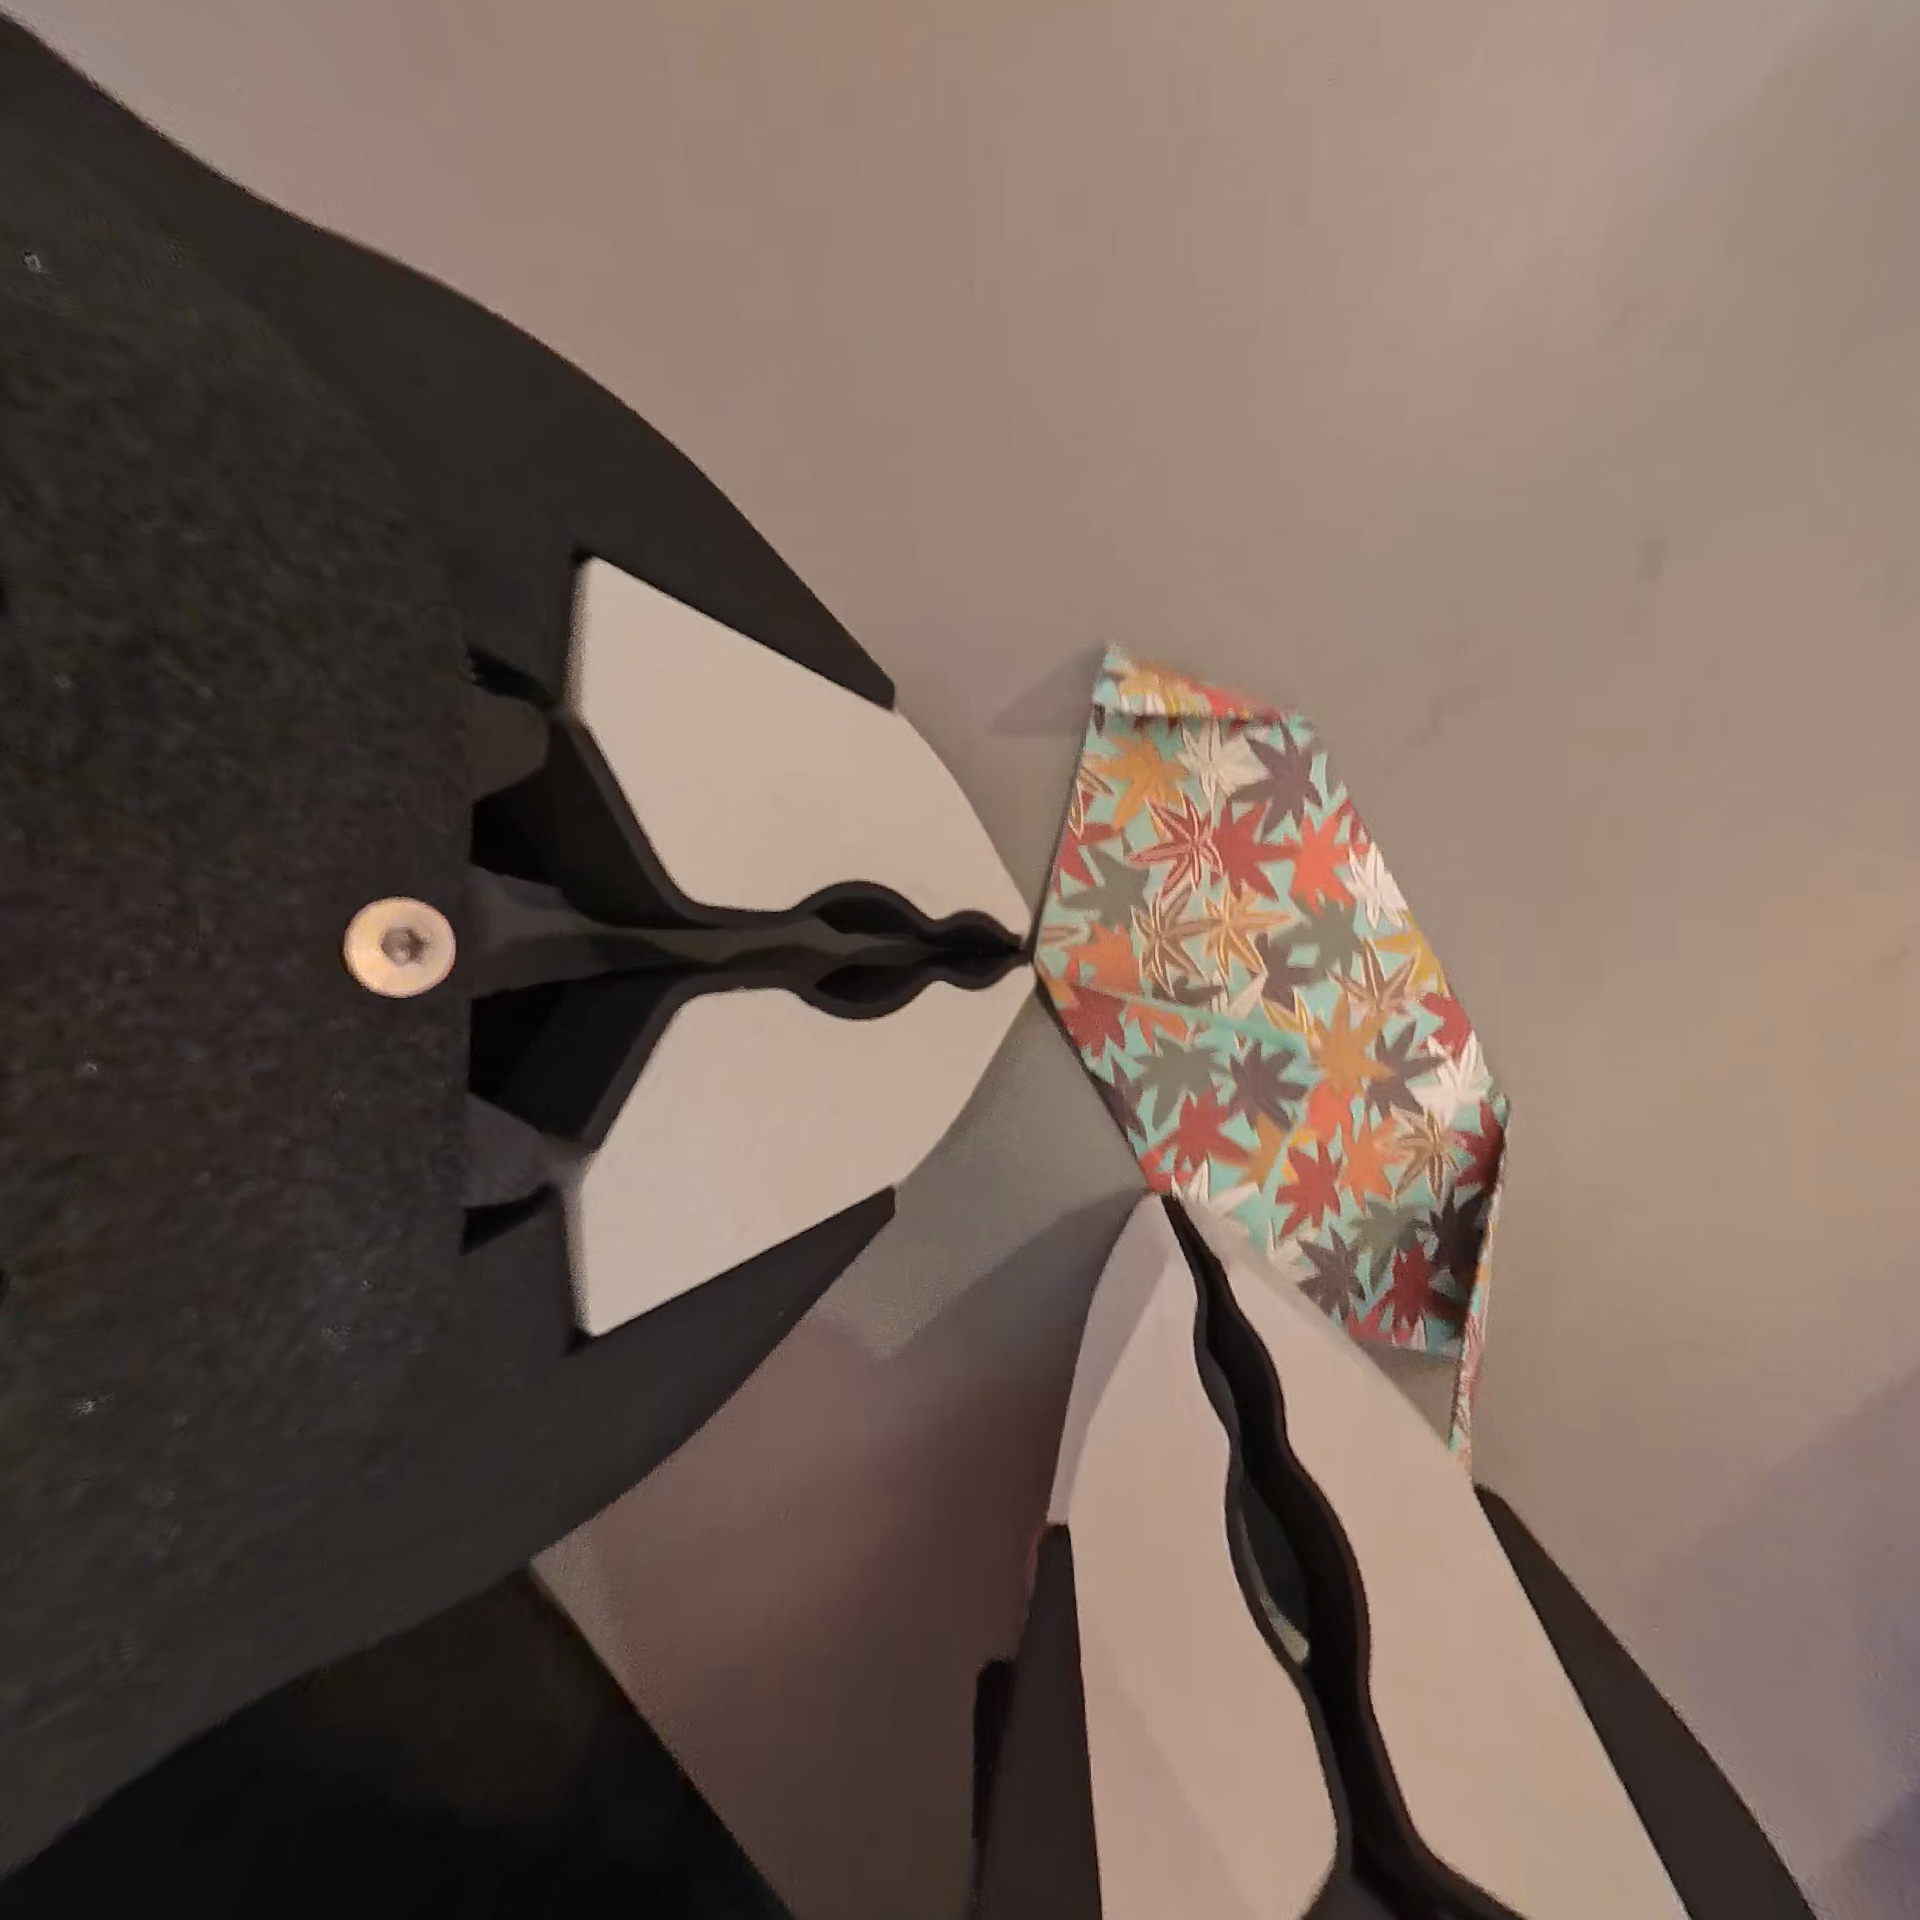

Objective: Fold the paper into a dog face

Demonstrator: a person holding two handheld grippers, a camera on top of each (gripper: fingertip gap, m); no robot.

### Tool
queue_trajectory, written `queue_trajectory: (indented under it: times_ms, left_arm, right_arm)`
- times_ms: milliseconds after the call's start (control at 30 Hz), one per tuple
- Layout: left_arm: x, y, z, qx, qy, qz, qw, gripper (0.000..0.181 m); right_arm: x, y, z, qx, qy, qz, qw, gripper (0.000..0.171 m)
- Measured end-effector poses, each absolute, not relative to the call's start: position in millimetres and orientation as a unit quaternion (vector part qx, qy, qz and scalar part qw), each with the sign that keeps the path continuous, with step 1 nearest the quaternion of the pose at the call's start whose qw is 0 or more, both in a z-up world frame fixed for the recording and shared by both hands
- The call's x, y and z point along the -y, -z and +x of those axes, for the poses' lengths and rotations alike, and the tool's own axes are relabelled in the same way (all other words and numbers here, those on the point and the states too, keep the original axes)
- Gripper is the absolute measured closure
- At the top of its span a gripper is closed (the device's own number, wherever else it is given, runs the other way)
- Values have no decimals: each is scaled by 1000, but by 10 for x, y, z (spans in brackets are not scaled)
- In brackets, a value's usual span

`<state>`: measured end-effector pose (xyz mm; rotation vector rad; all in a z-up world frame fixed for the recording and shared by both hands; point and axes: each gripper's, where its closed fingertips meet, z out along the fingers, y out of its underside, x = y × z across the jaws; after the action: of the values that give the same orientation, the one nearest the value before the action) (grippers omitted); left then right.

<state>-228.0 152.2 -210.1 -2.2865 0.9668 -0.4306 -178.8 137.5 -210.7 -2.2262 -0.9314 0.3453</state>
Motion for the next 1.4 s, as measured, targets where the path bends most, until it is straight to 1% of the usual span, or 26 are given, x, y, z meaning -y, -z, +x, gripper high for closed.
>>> queue_trajectory:
  times_ms: [100, 200, 400, 733, 867, 1000, 1167, 1233, 1400]
  left_arm:
    - [-1437, 2062, -2257, -371, 204, -862, 278, 181]
    - [-1437, 1900, -2107, -370, 240, -842, 312, 181]
    - [-1499, 2090, -1899, -390, 212, -850, 283, 181]
    - [-1548, 2073, -2092, -365, 225, -861, 275, 181]
    - [-1704, 1739, -2272, -349, 252, -836, 341, 181]
    - [-2093, 1698, -2588, -342, 222, -844, 349, 181]
    - [-2139, 1891, -2379, -420, 263, -824, 276, 181]
    - [-2101, 2018, -2313, -452, 245, -819, 254, 181]
    - [-2089, 2093, -2264, -471, 217, -816, 256, 181]
  right_arm:
    - [-1377, 2107, -1789, 359, -142, -857, 342, 171]
    - [-1381, 2107, -1791, 357, -139, -858, 342, 171]
    - [-1379, 2107, -1796, 354, -141, -859, 342, 171]
    - [-1376, 2108, -1796, 353, -137, -859, 345, 171]
    - [-1376, 2108, -1796, 353, -138, -859, 345, 171]
    - [-1376, 2108, -1797, 353, -139, -859, 344, 171]
    - [-1377, 2108, -1797, 353, -140, -859, 344, 171]
    - [-1377, 2107, -1797, 353, -141, -859, 343, 171]
    - [-1385, 2108, -1797, 352, -140, -859, 343, 171]
